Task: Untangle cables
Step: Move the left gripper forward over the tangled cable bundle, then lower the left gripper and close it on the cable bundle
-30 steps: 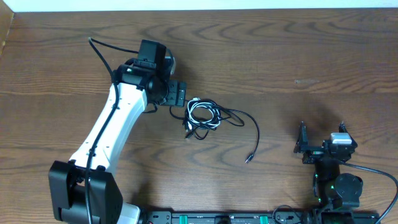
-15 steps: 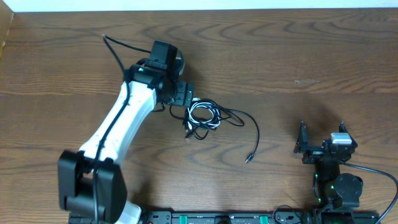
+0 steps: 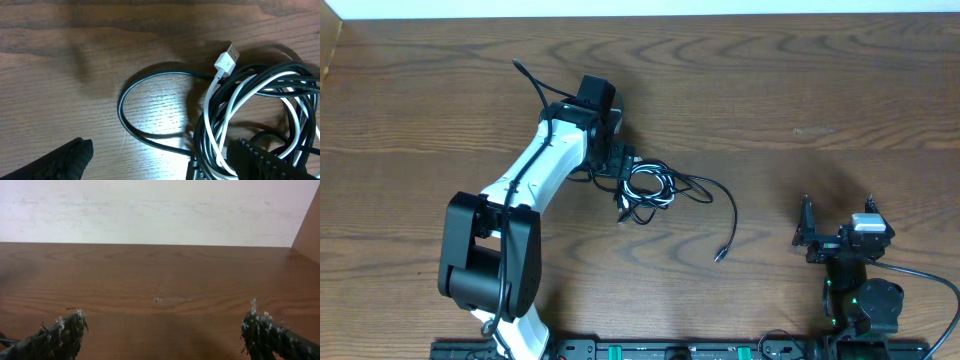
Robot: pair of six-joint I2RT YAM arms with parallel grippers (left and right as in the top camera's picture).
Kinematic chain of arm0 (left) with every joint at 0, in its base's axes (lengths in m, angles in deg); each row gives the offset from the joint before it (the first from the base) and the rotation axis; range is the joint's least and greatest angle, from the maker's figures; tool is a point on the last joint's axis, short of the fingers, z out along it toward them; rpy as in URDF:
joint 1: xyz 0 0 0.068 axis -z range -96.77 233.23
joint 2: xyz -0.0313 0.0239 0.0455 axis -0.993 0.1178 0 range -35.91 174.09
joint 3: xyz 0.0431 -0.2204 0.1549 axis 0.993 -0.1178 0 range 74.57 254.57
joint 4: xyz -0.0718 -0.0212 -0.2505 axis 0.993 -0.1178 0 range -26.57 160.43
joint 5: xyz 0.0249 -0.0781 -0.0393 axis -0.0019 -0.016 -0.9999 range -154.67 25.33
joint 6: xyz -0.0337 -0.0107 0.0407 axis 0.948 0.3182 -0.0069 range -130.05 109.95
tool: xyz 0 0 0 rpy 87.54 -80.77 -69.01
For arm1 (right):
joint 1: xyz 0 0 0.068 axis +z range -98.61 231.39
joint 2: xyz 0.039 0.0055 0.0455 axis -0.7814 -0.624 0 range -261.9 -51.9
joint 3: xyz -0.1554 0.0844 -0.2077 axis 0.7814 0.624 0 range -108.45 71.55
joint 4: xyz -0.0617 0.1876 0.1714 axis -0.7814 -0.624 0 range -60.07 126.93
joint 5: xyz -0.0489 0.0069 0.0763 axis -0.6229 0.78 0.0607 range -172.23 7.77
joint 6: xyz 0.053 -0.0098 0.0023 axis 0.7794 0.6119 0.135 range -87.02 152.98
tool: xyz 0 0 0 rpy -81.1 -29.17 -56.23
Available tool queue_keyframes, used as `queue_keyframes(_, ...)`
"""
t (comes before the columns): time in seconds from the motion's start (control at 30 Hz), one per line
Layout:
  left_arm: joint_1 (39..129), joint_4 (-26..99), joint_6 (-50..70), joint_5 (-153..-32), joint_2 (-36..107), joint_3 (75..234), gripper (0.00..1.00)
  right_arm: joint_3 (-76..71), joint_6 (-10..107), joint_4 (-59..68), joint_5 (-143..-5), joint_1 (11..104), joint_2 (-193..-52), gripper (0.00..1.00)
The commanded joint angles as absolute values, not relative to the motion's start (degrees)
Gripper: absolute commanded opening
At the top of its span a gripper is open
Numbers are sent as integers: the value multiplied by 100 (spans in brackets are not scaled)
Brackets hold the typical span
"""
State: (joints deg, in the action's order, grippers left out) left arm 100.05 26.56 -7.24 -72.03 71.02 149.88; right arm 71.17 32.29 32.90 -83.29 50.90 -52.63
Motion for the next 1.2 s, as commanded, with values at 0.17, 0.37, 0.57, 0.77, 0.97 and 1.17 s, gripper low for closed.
queue_keyframes(0.17, 10416, 2597, -746, -7336, 7128, 14975, 91, 7123, 3161, 3268, -8357, 5182, -5239, 99)
queue_keyframes(0.37, 10593, 2861, -746, -7124, 7130, 14907, 90, 7123, 3163, 3268, -8357, 5182, -5239, 99)
queue_keyframes(0.57, 10586, 2900, -744, -6980, 7130, 14866, 76, 7123, 3163, 3268, -8357, 5182, -5239, 99)
queue_keyframes(0.77, 10586, 3016, -744, -6978, 7130, 14667, 76, 7123, 3163, 3268, -8357, 5182, -5239, 99)
queue_keyframes(0.97, 10586, 3110, -744, -6980, 7137, 14645, 77, 7123, 3163, 3268, -8357, 5182, -5239, 99)
queue_keyframes(1.17, 10586, 3178, -742, -6982, 7137, 14475, 76, 7123, 3163, 3268, -8357, 5182, -5239, 99)
